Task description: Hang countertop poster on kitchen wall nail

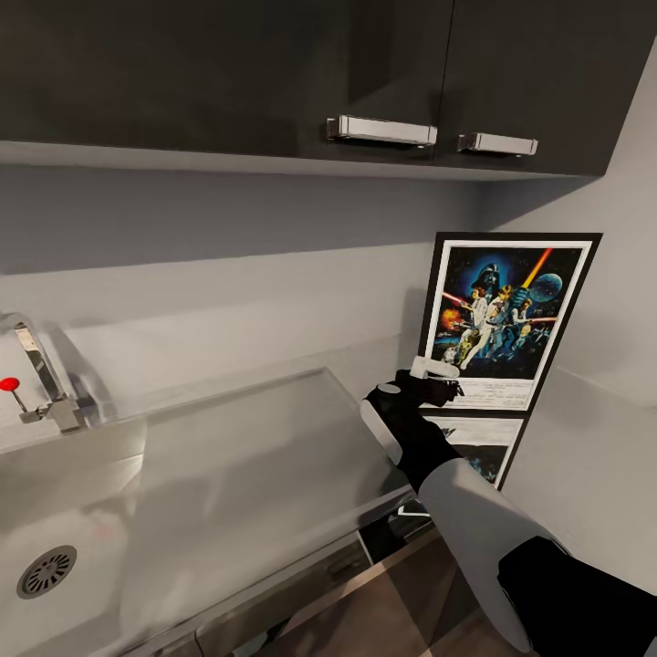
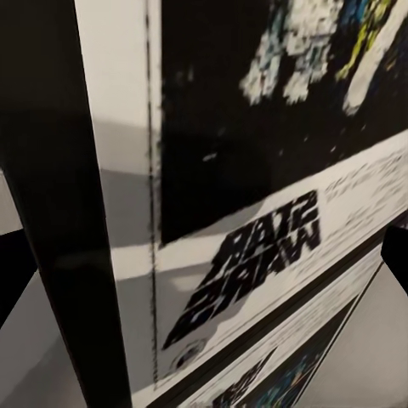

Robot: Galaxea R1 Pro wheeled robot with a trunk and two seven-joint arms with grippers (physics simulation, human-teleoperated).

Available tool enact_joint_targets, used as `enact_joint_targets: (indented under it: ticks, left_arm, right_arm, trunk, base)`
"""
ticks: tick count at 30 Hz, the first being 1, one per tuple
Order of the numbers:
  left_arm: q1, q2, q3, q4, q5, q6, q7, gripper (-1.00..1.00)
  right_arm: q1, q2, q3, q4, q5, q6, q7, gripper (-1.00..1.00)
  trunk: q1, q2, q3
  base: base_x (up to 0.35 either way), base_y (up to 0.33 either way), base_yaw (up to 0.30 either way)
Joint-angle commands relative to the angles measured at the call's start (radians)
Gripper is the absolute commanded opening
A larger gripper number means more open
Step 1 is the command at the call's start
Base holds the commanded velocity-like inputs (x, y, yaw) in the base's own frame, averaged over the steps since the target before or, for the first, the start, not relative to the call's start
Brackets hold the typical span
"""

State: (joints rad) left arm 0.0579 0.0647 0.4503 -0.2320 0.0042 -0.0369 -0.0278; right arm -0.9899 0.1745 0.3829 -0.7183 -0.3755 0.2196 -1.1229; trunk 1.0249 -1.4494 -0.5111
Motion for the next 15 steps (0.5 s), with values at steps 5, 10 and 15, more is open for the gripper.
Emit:
enact_joint_targets:
  ticks: [5, 10, 15]
  left_arm:
    - [0.000, 0.000, 0.004, -0.001, 0.000, -0.001, -0.003, 1.00]
    - [0.000, 0.000, 0.004, -0.001, 0.000, -0.001, -0.003, 1.00]
    - [0.000, 0.000, 0.004, -0.001, 0.000, -0.002, -0.003, 1.00]
  right_arm:
    - [-0.001, 0.000, 0.003, -0.001, -0.003, 0.011, -0.006, 1.00]
    - [-0.001, 0.000, 0.003, -0.001, -0.003, 0.011, -0.006, 1.00]
    - [-0.001, 0.000, 0.003, 0.000, -0.003, 0.011, -0.006, 1.00]
  trunk:
    - [0.000, -0.001, -0.001]
    - [0.000, -0.001, -0.001]
    - [0.000, -0.001, -0.001]
  base:
    - [0.000, 0.023, 0.000]
    - [0.000, 0.003, 0.000]
    - [0.000, 0.000, 0.000]
